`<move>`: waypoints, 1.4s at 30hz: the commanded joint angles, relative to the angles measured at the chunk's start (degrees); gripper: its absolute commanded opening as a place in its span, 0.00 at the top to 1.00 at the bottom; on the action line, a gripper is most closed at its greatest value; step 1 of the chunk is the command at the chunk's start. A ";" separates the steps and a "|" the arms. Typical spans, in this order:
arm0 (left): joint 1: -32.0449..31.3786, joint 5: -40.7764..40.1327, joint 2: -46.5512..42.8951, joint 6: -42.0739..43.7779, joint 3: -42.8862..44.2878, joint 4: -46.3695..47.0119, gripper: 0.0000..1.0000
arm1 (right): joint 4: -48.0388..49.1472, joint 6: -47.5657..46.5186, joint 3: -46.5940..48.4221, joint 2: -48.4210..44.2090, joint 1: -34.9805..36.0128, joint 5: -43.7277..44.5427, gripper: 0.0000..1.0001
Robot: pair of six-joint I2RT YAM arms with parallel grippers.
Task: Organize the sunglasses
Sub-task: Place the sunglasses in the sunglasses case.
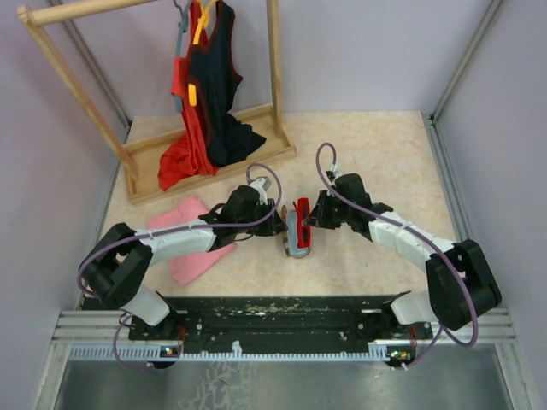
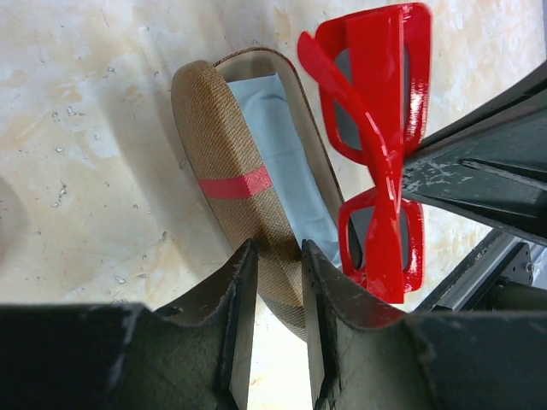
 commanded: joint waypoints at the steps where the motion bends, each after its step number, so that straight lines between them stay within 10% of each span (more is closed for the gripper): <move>1: 0.28 0.93 0.68 0.40 0.75 1.79 0.67 | 4.28 -0.82 2.00 3.33 0.53 -2.89 1.00; 42: 0.28 1.41 0.26 0.82 1.09 0.99 0.69 | 4.36 -1.87 4.74 13.82 2.02 -0.83 0.95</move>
